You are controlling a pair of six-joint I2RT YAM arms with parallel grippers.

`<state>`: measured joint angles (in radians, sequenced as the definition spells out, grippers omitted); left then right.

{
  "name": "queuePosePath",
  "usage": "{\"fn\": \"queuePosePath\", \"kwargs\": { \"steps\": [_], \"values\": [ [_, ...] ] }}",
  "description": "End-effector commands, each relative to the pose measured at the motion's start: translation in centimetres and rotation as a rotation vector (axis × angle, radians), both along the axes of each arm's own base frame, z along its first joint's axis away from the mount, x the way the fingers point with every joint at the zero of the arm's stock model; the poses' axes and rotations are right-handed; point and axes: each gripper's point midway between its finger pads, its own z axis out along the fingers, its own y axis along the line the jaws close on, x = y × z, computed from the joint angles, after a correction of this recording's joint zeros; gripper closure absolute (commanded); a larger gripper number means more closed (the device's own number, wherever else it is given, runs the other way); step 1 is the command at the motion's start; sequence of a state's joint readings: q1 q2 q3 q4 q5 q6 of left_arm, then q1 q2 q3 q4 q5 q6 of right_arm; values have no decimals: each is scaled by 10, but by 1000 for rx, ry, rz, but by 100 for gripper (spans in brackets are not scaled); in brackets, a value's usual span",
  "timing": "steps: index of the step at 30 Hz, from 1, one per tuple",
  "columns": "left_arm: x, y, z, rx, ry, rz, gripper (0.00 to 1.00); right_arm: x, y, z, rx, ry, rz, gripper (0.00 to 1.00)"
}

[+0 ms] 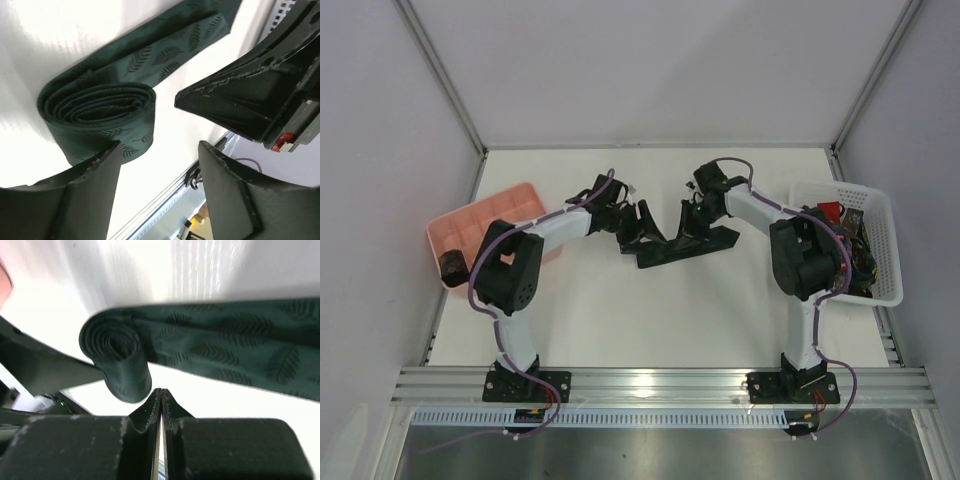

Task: Roll the ties
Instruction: Roll the tie

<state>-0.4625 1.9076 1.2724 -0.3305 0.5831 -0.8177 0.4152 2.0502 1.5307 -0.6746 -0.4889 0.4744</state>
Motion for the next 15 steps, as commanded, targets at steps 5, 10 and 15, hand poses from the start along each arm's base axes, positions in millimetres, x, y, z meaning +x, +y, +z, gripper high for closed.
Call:
{"fn": "queuePosePath", "kwargs": {
  "steps": [5,10,15],
  "values": [
    [-1,8,56,-90,-163,-28,30,-21,10,44,19,-64,124,93],
    [-8,37,56,-39,-170,-24,33,-25,32,47,64,-59,129,93],
    [-19,59,40,-30,-128,-2,34,-18,44,45,84,-49,132,93]
  ]
}}
